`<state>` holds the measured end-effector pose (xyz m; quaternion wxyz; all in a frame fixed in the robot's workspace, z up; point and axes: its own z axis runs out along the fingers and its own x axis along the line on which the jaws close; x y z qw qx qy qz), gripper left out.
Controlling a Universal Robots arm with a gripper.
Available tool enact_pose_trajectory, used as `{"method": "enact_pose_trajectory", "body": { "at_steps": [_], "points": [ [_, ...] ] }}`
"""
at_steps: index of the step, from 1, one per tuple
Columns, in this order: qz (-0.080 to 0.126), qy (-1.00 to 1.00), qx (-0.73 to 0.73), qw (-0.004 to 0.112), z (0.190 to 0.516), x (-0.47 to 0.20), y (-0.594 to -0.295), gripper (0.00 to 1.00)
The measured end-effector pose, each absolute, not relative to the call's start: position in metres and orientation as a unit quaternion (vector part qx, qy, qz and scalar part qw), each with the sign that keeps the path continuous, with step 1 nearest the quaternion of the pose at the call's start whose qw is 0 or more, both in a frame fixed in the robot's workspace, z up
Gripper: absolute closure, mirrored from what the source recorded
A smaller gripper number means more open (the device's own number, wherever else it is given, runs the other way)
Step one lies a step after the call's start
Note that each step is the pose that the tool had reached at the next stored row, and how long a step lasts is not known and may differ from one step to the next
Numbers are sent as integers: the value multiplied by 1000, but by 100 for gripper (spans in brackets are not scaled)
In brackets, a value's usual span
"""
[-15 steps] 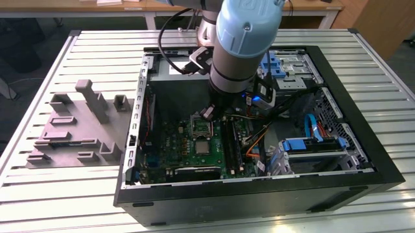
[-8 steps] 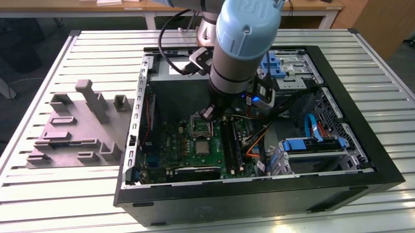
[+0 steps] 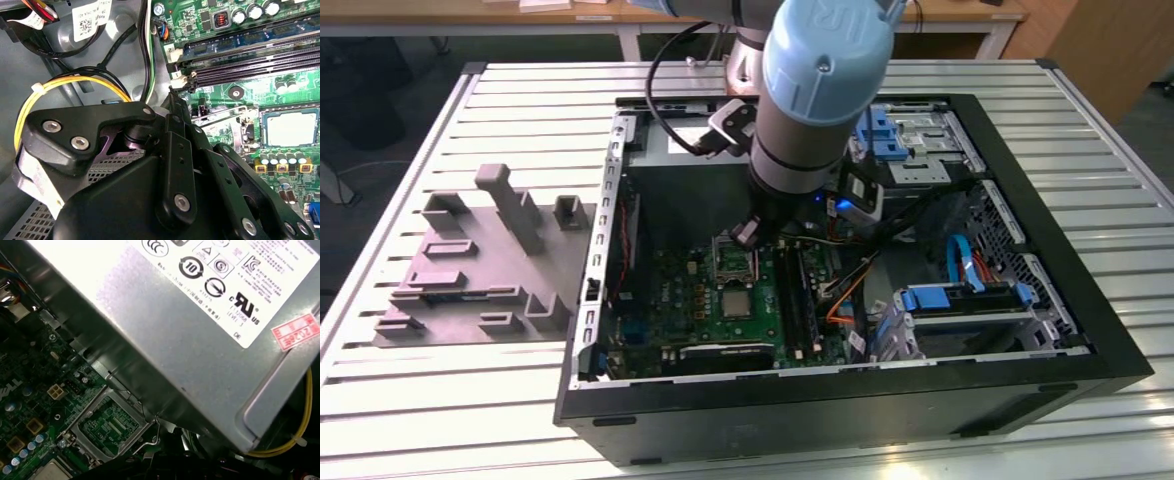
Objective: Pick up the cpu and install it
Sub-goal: 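Close the cpu cover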
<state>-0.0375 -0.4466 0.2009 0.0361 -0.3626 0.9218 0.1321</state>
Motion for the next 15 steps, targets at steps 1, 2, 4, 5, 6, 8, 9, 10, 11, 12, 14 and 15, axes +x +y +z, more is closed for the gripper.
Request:
{"method": "enact_pose_trajectory", "body": {
  "at_steps": [1, 2, 4, 5, 6, 8, 9, 10, 11, 12, 14, 15],
  "points": [
    [132, 922, -363, 36, 200, -38, -446, 89],
    [132, 922, -363, 36, 200, -38, -445, 89],
    [132, 922, -363, 36, 199, -38, -444, 89],
    [132, 922, -363, 36, 199, -39, -444, 89],
    [132, 922, -363, 36, 199, -39, -444, 89],
    [132, 921, -364, 36, 199, -40, -444, 89],
    [131, 921, -364, 35, 199, -40, -444, 89],
    [129, 922, -365, 35, 199, -40, -444, 89],
    [126, 922, -365, 33, 199, -40, -444, 89],
    [123, 922, -365, 32, 199, -40, -443, 89],
    [118, 923, -366, 30, 199, -41, -443, 89],
    [116, 923, -366, 29, 199, -41, -443, 89]
  ]
}}
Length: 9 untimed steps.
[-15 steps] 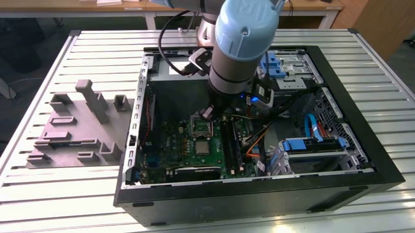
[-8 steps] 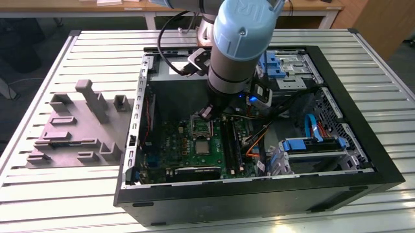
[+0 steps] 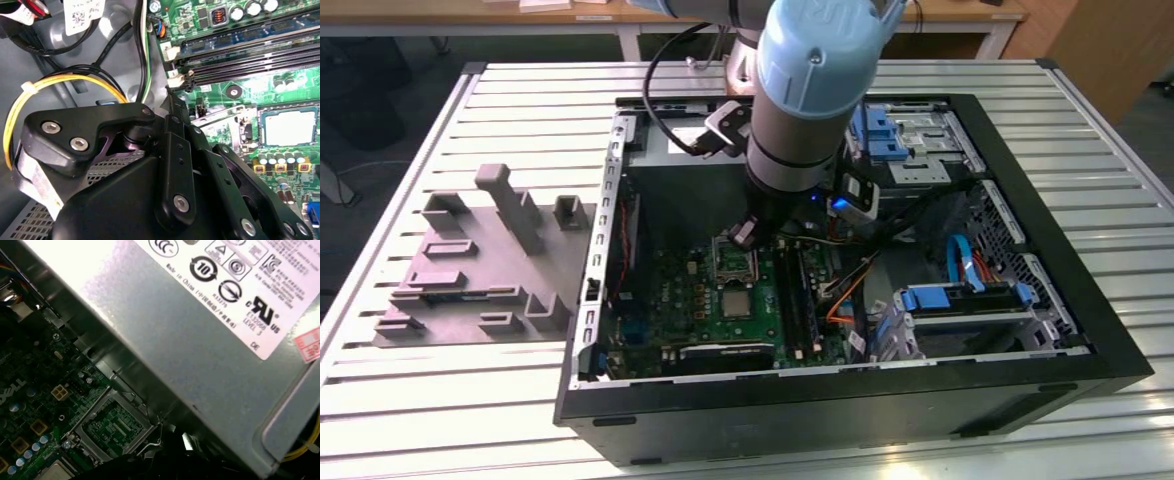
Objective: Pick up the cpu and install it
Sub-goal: 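Close the cpu cover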
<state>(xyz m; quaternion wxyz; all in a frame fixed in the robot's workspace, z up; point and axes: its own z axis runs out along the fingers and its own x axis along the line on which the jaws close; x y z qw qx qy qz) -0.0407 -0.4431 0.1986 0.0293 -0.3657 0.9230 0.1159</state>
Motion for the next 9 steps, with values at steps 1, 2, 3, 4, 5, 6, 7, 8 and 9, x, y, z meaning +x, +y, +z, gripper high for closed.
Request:
{"method": "enact_pose_trajectory", "body": {
  "at_steps": [1, 2, 3, 4, 5, 6, 7, 8, 9],
  "points": [
    [113, 923, -366, 28, 199, -41, -443, 89],
    [110, 924, -366, 27, 199, -41, -443, 89],
    [108, 924, -366, 26, 199, -41, -443, 89],
    [106, 924, -366, 25, 199, -41, -443, 89],
    [105, 924, -366, 25, 199, -41, -442, 89],
    [104, 924, -366, 25, 200, -41, -442, 89],
    [103, 924, -367, 24, 201, -41, -442, 89],
    [103, 924, -367, 24, 202, -41, -442, 89],
    [103, 924, -367, 24, 202, -41, -441, 89]
  ]
}}
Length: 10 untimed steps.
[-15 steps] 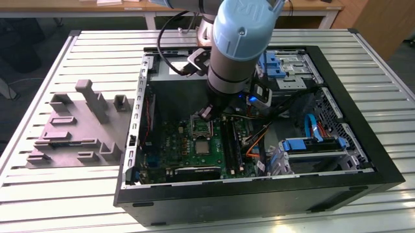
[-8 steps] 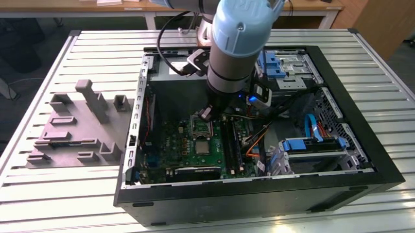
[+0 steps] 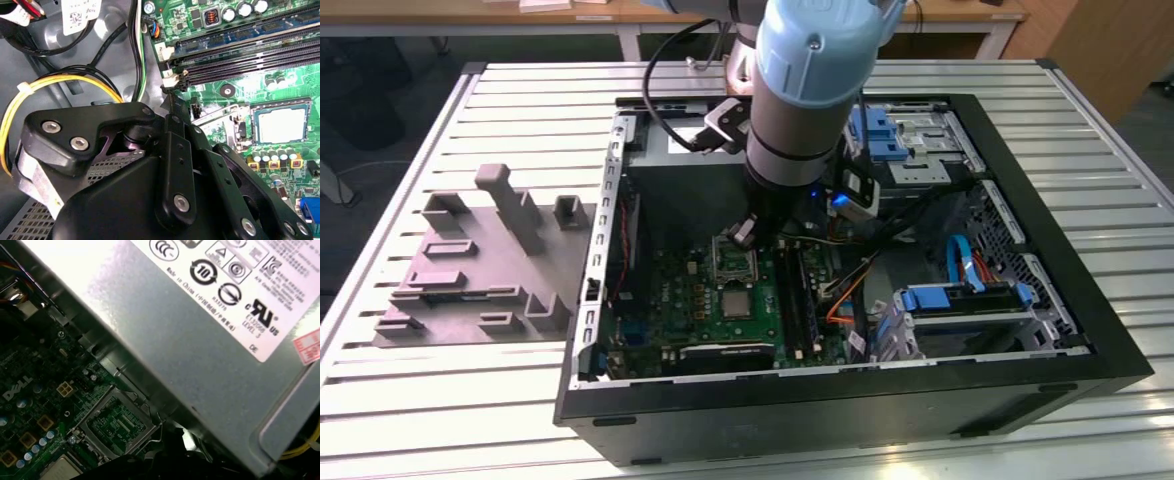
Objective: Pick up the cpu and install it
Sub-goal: 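Close the cpu cover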
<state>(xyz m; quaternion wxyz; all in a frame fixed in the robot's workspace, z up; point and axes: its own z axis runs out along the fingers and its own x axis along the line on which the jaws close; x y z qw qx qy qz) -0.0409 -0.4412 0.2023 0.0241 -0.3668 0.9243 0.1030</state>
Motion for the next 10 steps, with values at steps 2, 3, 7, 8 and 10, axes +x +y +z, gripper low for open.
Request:
{"method": "enact_pose_trajectory", "body": {
  "at_steps": [2, 3, 7, 8, 10],
  "points": [
    [103, 924, -367, 24, 204, -41, -441, 89],
    [102, 924, -367, 24, 205, -41, -441, 89],
    [101, 924, -367, 23, 208, -41, -440, 89],
    [101, 924, -367, 23, 209, -41, -440, 89],
    [98, 925, -367, 22, 210, -41, -439, 89]
  ]
}}
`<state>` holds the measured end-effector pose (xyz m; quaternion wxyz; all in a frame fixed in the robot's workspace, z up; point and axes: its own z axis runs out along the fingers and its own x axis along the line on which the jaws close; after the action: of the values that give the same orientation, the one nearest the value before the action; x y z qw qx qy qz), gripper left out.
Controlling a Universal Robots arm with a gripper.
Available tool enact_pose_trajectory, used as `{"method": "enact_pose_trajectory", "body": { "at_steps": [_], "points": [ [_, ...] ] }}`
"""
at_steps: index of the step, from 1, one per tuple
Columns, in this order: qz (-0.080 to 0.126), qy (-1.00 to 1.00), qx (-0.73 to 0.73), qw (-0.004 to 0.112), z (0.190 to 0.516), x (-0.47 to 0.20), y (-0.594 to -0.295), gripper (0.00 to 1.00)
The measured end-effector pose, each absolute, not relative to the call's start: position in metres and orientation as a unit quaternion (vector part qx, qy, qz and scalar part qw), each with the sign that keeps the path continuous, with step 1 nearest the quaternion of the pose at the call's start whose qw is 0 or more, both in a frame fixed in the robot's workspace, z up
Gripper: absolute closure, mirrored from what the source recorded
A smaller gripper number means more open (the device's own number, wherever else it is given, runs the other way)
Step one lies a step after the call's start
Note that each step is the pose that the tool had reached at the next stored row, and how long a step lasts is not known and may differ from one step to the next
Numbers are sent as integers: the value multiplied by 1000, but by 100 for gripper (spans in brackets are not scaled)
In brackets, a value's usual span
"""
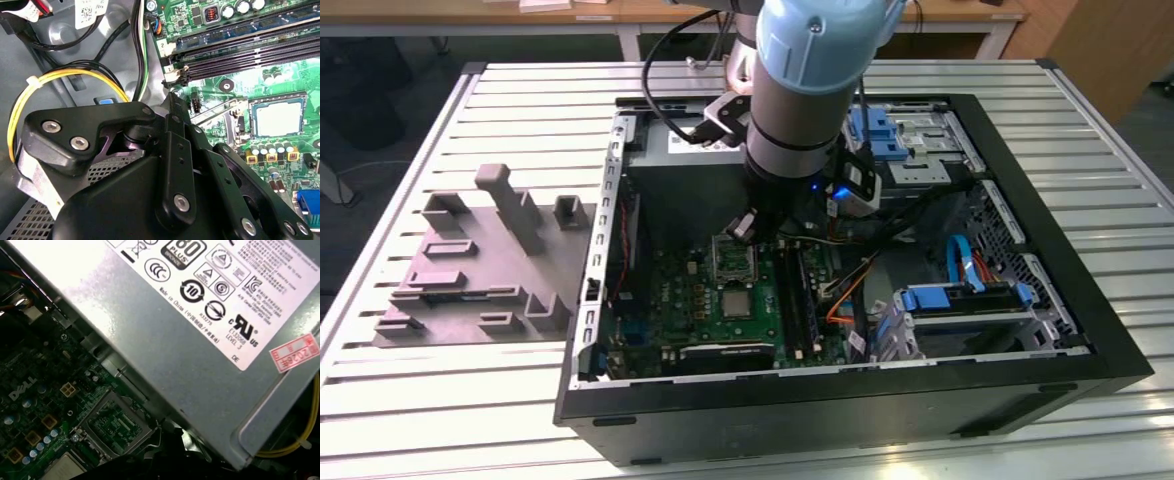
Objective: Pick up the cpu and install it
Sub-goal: 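Close the cpu cover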
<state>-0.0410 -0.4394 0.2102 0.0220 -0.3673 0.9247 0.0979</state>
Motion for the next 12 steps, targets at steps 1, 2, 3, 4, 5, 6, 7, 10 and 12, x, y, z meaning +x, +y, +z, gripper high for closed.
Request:
{"method": "enact_pose_trajectory", "body": {
  "at_steps": [1, 2, 3, 4, 5, 6, 7, 10, 12],
  "points": [
    [96, 925, -367, 21, 211, -41, -439, 89],
    [94, 925, -368, 21, 212, -41, -439, 89],
    [92, 925, -368, 20, 212, -41, -439, 89],
    [91, 925, -368, 19, 213, -41, -439, 89],
    [88, 926, -368, 18, 214, -41, -438, 89],
    [86, 926, -368, 17, 215, -41, -438, 89],
    [84, 926, -368, 17, 216, -41, -438, 89],
    [77, 926, -368, 14, 218, -41, -438, 89],
    [72, 927, -369, 12, 219, -41, -437, 89]
  ]
}}
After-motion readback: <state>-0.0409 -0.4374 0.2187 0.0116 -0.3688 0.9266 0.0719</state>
